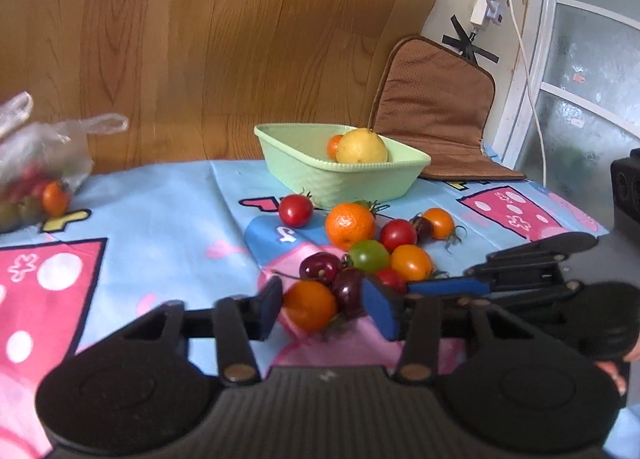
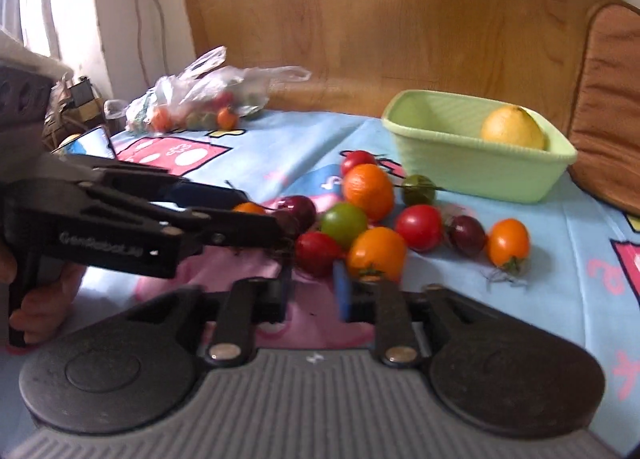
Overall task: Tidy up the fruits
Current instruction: 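Grasp an orange cherry tomato with the left tool, then grasp a red cherry tomato with the right tool while the left tool holds its tomato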
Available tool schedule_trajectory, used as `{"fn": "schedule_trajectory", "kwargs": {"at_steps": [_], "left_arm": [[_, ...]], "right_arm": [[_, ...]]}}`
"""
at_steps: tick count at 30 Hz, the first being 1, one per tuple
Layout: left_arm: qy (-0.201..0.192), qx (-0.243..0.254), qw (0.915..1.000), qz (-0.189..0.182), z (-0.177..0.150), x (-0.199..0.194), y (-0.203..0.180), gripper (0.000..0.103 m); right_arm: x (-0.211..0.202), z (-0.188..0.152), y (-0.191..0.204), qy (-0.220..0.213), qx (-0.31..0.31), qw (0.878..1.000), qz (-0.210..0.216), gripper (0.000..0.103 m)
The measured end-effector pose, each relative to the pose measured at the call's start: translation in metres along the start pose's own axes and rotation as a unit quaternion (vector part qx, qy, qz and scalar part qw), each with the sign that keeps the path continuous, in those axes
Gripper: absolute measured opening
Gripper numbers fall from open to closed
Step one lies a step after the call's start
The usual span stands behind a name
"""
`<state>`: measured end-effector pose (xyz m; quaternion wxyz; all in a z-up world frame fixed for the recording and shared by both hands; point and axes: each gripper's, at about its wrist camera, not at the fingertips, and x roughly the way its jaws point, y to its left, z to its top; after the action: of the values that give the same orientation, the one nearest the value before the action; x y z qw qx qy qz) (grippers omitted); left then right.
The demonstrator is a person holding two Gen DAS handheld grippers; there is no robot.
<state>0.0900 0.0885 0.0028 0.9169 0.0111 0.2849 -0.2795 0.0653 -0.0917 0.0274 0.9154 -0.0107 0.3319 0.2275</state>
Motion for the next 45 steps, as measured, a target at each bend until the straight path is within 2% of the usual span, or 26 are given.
{"fn": "schedule_trajectory", "kwargs": {"at_steps": [1, 6, 8, 9, 10, 12, 15, 20, 25, 30, 36, 38, 40, 45], "left_arm": [[0.004, -0.005, 1.0, 0.001, -0.003, -0.003, -0.002, 0.028], [0.0, -0.009, 0.9999, -0.005, -0.016, -0.021, -0.016, 0.029], [0.002, -0.012, 0.9999, 0.0, -0.016, -0.023, -0.019, 0.036], [0.003, -0.008, 1.0, 0.005, -0.016, -0.024, -0.02, 0.039], [0.004, -0.001, 0.9999, 0.013, -0.016, -0.023, -0.022, 0.044], [0.009, 0.009, 0.9998, 0.016, -0.014, -0.019, -0.026, 0.047], [0.013, 0.026, 0.9995, 0.014, -0.013, -0.013, -0.034, 0.051], [0.037, 0.018, 0.999, 0.016, -0.012, -0.001, -0.031, 0.043], [0.026, -0.009, 0.9996, 0.011, -0.017, -0.008, -0.026, 0.032], [0.016, -0.017, 0.9996, 0.015, -0.02, -0.014, -0.026, 0.032], [0.016, -0.023, 0.9991, 0.031, -0.02, -0.014, -0.024, 0.032], [0.016, -0.028, 0.9988, 0.037, -0.02, -0.014, -0.023, 0.032], [0.015, -0.032, 0.9986, 0.04, -0.019, -0.014, -0.022, 0.032], [0.015, -0.03, 0.9985, 0.044, -0.02, -0.014, -0.022, 0.032]], "right_arm": [[-0.004, -0.003, -0.001, 0.001, 0.003, 1.0, -0.001, 0.009], [-0.027, -0.017, 0.003, -0.002, -0.012, 1.0, 0.009, 0.012], [-0.031, -0.017, 0.003, -0.009, -0.016, 1.0, 0.005, 0.013], [-0.032, -0.016, 0.003, -0.014, -0.016, 1.0, 0.005, 0.016], [-0.033, -0.016, 0.003, -0.018, -0.016, 1.0, 0.003, 0.024], [-0.032, -0.013, 0.002, -0.024, -0.019, 1.0, 0.001, 0.033], [-0.029, -0.009, 0.002, -0.028, -0.022, 0.999, 0.002, 0.034], [-0.02, -0.004, -0.002, -0.024, -0.024, 0.999, -0.002, 0.034], [-0.018, -0.006, -0.002, -0.029, -0.01, 1.0, 0.004, 0.034], [-0.021, -0.01, 0.006, -0.034, -0.015, 0.999, 0.011, 0.034], [-0.012, -0.005, 0.003, -0.02, -0.01, 1.0, 0.01, 0.035], [-0.011, -0.003, -0.001, -0.022, -0.005, 1.0, 0.007, 0.039], [-0.008, -0.002, -0.003, -0.016, -0.006, 1.0, 0.009, 0.054], [0.0, 0.001, -0.002, -0.001, -0.026, 1.0, 0.016, 0.055]]}}
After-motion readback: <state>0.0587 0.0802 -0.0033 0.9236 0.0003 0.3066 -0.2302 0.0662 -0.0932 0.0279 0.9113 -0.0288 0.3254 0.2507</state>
